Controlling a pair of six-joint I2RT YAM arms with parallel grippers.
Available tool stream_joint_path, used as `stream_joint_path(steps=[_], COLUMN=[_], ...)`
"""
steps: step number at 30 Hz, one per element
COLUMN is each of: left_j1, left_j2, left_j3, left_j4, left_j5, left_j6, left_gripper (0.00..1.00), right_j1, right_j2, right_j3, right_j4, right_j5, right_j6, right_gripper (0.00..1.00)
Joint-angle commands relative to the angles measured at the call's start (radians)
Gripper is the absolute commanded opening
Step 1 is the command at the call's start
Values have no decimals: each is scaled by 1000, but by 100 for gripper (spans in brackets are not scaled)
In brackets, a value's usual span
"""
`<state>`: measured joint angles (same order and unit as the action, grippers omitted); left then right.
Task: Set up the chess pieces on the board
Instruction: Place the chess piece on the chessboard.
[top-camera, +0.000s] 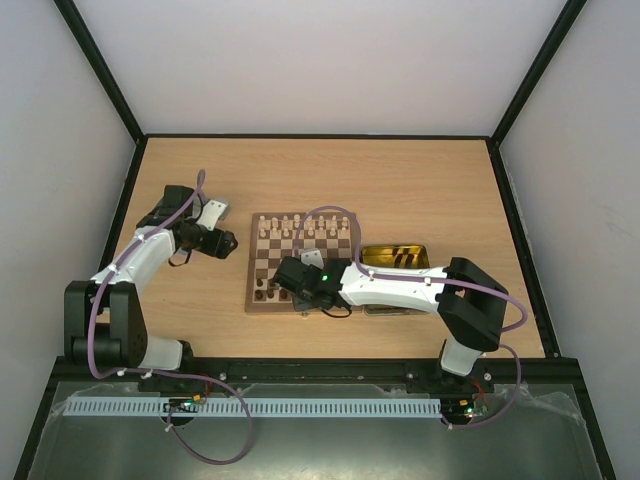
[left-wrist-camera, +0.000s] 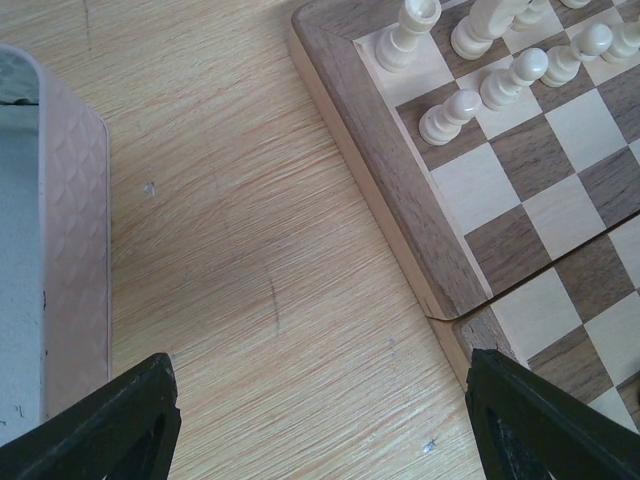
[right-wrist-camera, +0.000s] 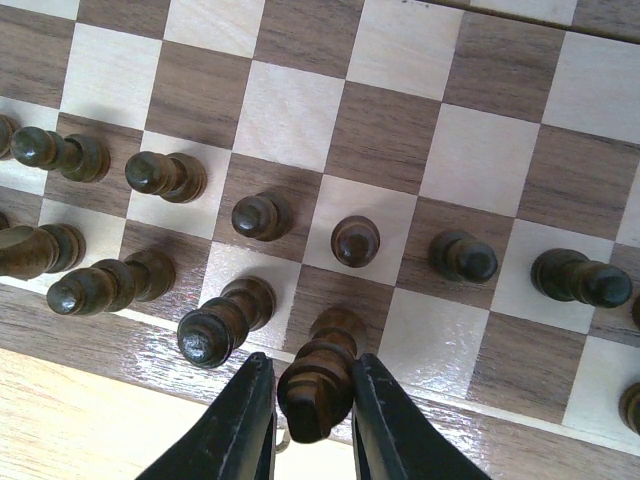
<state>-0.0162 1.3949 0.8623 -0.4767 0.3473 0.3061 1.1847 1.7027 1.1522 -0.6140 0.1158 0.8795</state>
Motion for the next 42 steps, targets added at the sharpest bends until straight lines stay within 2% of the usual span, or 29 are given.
stream_joint_path(steps=[1, 17, 23, 42], left_j1=[7, 7, 7, 7], left_j2=[-12, -12, -10, -13], left_j3=[-15, -13, -14, -14], left_j4=[-2, -5, -3, -3], left_j5=[4, 7, 7, 6], left_j6=[7, 8, 7, 8], left_gripper=[79, 79, 79, 79], right_j1=[1, -9, -10, -11], right_j2=[13, 7, 6, -31], right_j3=[0, -9, -10, 31], right_j4=[10, 6, 3, -34], right_j5=[30, 36, 35, 61], right_j6=[6, 6, 7, 13], right_gripper=[20, 16, 23, 28])
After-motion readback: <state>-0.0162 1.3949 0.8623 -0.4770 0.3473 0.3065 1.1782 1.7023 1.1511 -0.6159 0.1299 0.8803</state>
